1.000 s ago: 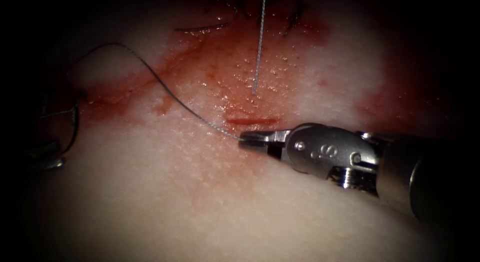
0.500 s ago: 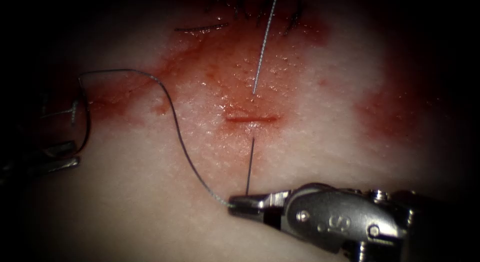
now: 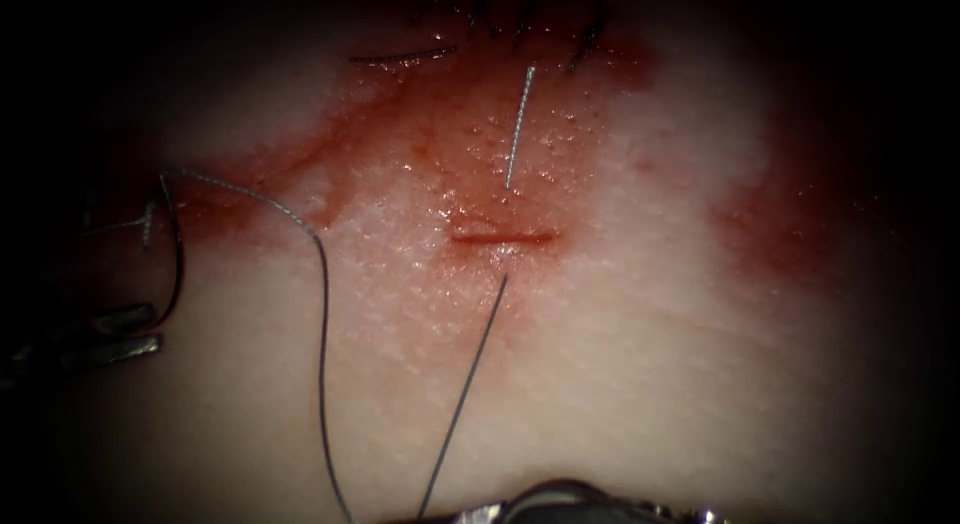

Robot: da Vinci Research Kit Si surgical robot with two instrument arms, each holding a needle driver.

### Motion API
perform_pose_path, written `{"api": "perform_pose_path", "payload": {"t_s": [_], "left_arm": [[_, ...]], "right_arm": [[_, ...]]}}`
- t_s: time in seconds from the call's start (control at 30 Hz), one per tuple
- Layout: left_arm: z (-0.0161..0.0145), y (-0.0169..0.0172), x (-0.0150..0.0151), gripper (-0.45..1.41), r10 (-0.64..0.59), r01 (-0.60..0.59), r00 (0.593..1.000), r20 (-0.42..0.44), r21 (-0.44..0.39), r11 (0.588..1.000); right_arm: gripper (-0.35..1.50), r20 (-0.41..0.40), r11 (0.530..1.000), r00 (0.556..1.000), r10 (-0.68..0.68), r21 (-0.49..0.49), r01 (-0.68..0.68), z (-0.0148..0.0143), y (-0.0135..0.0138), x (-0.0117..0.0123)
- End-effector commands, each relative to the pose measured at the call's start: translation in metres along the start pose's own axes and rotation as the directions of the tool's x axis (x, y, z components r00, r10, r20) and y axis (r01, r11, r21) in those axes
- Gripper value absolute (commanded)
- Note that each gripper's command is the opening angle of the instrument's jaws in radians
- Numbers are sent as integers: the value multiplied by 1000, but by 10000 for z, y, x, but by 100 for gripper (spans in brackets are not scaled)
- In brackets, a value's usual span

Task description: Wound Closure

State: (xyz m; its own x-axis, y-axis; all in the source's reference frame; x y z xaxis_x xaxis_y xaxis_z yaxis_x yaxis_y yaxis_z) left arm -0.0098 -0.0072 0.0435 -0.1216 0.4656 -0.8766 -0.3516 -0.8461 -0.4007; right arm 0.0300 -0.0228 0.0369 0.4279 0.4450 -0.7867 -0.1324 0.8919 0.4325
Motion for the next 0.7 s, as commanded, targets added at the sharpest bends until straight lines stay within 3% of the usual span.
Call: {"api": "perform_pose_path", "payload": {"t_s": [0.03, 0.1, 0.17, 0.23, 0.33, 0.47, 0.53, 0.7], "left_arm": [[6, 0, -7, -45, -1, 1, 1000, -1, -2, 1000], [5, -2, -8, -45, 6, -6, 1000, -1, -5, 1000], [4, -5, -11, -45, 18, -18, 1000, -18, -1, 1000], [2, -7, -15, -33, 32, -32, 999, -29, -4, 999], [-3, -13, -27, -45, 39, -40, 999, -35, -10, 999], [-5, -18, -40, -45, 48, -49, 998, -41, -13, 999], [-4, -21, -51, -45, 56, -57, 998, -42, -14, 998], [4, -21, -65, -45, 74, -75, 996, -43, -8, 997]], "right_arm": [[84, -33, 1000, 999, -21, -12, 21, 11, 14, -4], [133, -93, 997, 995, -41, -70, 35, 8, 31, -6], [138, -109, 994, 992, -62, -95, 52, 3, 40, -7], [140, -117, 993, 990, -75, -101, 63, -5, 48, -8], [133, -101, 989, 990, -96, -119, 84, -28, 61, -10], [121, -87, 988, 992, -90, -133, 78, -53, 76, -11], [101, -119, 978, 986, 118, -161, -136, -64, 95, -15], [96, -216, 890, 904, 368, -200, -410, -60, 152, -29]]}}
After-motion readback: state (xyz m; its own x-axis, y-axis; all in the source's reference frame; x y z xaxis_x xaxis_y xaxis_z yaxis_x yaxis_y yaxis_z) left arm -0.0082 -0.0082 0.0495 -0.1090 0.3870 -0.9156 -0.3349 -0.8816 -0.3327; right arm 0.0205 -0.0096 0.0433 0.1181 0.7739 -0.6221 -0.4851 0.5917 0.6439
